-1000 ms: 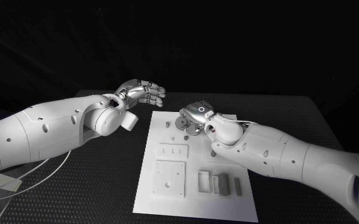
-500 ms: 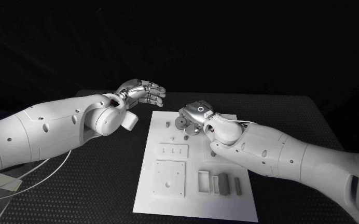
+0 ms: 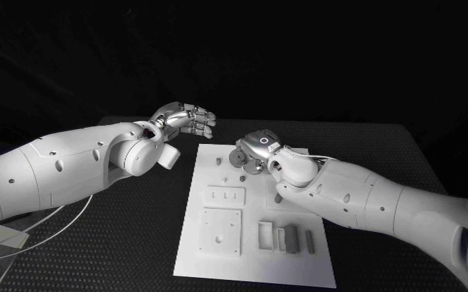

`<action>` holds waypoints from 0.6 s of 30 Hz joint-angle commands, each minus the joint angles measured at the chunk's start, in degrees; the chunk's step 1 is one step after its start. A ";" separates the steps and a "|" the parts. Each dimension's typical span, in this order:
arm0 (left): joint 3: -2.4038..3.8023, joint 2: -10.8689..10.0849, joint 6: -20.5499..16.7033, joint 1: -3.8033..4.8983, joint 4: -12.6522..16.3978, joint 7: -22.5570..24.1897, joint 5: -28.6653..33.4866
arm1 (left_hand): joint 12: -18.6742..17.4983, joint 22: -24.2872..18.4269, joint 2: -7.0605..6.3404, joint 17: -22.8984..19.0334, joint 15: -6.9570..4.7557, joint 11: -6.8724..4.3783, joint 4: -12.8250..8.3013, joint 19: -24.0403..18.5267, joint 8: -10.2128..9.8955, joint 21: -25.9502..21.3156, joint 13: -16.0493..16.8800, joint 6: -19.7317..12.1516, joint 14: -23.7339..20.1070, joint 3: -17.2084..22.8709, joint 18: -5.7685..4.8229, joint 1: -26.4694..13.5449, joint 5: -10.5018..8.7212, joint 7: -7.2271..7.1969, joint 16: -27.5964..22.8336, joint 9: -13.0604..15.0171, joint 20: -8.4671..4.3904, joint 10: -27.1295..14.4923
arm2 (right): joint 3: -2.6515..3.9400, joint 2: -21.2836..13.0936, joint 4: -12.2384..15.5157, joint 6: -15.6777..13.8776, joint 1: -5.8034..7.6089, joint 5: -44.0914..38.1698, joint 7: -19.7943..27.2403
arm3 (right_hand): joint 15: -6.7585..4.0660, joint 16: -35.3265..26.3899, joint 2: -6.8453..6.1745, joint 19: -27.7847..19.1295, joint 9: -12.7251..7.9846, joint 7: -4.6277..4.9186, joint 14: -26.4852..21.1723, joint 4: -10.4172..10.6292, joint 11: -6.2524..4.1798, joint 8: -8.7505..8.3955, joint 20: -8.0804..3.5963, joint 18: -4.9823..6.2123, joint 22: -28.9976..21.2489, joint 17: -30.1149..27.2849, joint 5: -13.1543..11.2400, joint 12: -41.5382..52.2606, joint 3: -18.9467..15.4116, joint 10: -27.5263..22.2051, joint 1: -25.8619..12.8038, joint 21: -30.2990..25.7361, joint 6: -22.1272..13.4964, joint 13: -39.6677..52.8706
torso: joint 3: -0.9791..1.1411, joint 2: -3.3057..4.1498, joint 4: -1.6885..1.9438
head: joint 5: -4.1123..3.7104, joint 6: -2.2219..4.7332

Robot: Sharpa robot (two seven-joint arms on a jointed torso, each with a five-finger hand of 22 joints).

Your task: Assemble the parts on the task board

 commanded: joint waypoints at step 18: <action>0.04 0.10 0.85 0.07 0.05 0.53 -0.13 | -0.41 0.09 -0.19 0.16 0.01 0.14 -0.03 0.06 -0.23 -0.29 0.07 0.10 0.50 -0.05 0.92 -0.14 -0.37 1.35 -0.46 -0.08 -0.20 0.20 | -0.19 -0.58 1.13 1.71 -0.49 0.42 -0.76 | -0.32 0.25 0.39 0.14 0.11 1.13 0.10 -0.03 0.00 0.16 -0.29 3.96 0.92 -0.13 0.31 0.05 0.03 -0.03 0.50 0.07 1.50 -0.10 | 0.03 0.02 -0.03 | -0.18 -0.08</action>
